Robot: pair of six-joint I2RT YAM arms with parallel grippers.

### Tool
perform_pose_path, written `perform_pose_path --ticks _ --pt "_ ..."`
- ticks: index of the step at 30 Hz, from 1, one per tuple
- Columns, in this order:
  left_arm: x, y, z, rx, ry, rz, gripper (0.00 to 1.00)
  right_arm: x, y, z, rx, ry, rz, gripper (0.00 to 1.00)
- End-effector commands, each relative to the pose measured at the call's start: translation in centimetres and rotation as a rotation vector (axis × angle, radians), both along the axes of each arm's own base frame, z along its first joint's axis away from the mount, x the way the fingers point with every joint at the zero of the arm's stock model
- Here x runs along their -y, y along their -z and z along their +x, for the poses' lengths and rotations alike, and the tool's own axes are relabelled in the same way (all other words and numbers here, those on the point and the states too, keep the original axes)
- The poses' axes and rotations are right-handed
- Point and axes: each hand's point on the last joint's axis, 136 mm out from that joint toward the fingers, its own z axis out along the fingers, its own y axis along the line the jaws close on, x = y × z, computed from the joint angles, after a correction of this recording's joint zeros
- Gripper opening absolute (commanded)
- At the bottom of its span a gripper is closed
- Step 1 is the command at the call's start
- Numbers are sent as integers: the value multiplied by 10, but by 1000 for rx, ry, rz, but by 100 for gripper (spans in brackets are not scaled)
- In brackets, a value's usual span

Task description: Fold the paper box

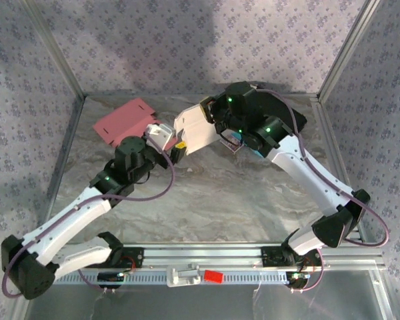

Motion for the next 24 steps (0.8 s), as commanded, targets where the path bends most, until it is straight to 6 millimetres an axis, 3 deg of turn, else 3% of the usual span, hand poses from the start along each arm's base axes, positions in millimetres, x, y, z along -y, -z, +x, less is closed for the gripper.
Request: perform_pose_path --ticks 1,5,8,11,15,17,21,22,24 --pt "3 -42 14 119 -45 -46 75 9 -3 -10 -25 4 15 0" --pt "16 -38 24 97 -26 -34 67 8 0 -11 -38 4 23 0" --pt "19 -39 27 78 -27 -48 45 8 3 -11 -49 4 24 0" --pt "24 -38 26 64 -3 -64 42 7 4 -12 -54 2 31 0" --pt "29 -28 22 12 29 -46 12 11 8 -10 -63 14 25 0" --pt "28 -26 19 -5 32 -48 2 12 8 -9 -65 19 26 0" --pt "20 -26 6 -37 43 -66 0 17 7 -7 -57 28 21 0" --pt "18 -26 2 -53 48 -68 0 19 4 -5 -46 29 19 2" --pt "14 -25 -6 -99 62 -76 0 23 -1 -4 -31 25 2 28"
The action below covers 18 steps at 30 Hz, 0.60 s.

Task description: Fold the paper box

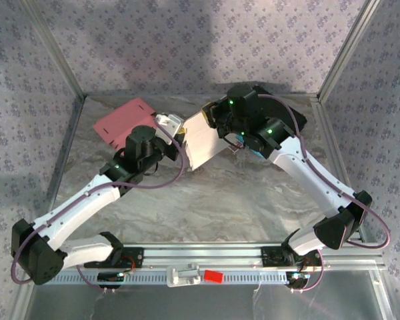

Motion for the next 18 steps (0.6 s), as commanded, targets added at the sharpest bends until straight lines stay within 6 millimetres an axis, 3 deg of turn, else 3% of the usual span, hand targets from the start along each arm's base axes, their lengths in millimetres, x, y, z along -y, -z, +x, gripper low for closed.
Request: perform_pose_path --ticks 1,3,5,11,15,18 --pt "-8 -18 -22 -70 50 -60 0 22 -20 -1 40 30 -26 43" --pt "-14 -18 -28 -131 66 -94 0 32 -17 -6 22 34 -85 63" --pt "-20 -18 -34 -179 83 -121 0 40 -9 -13 -4 34 -125 69" --pt "-35 12 -41 -290 67 -80 0 48 16 -28 -79 92 -77 71" --pt "-35 29 -36 -308 50 -61 0 32 29 -22 -124 71 -42 69" --pt "-33 42 -30 -328 49 -37 0 18 50 -17 -176 51 -35 65"
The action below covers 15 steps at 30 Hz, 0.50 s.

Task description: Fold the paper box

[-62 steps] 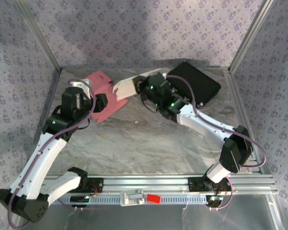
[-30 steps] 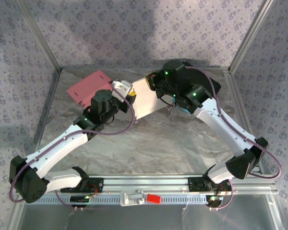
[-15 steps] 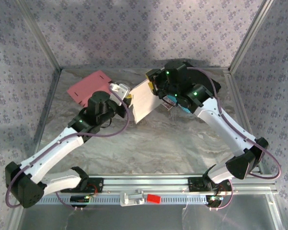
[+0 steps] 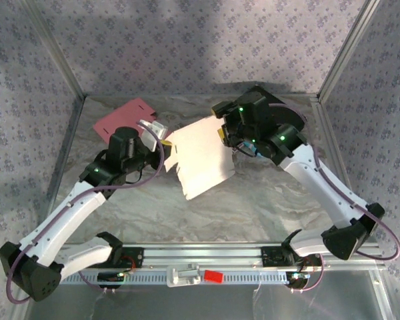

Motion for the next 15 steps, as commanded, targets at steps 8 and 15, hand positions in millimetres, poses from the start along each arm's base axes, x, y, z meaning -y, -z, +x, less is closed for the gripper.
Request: perform_pose_path --ticks 8,15 --pt "1 33 6 -29 19 69 0 -31 54 23 -122 -15 29 60" --pt "1 37 6 -30 26 82 0 -49 77 30 -173 -69 16 46"
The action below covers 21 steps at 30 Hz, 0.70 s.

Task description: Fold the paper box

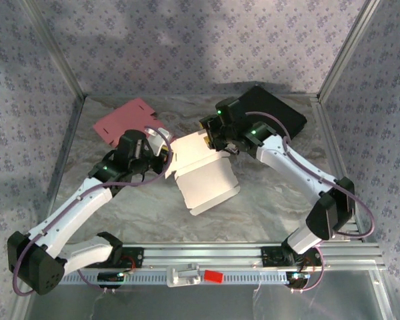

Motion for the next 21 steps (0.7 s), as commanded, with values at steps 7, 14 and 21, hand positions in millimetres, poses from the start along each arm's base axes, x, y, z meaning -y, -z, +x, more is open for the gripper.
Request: perform_pose_path --ticks 7,14,21 --pt "2 -4 2 34 23 8 0 -4 -3 8 16 -3 15 28" --pt "2 1 1 21 26 14 0 -3 -1 8 25 5 27 21" --pt "1 4 1 14 22 22 0 -4 7 5 19 17 33 11"
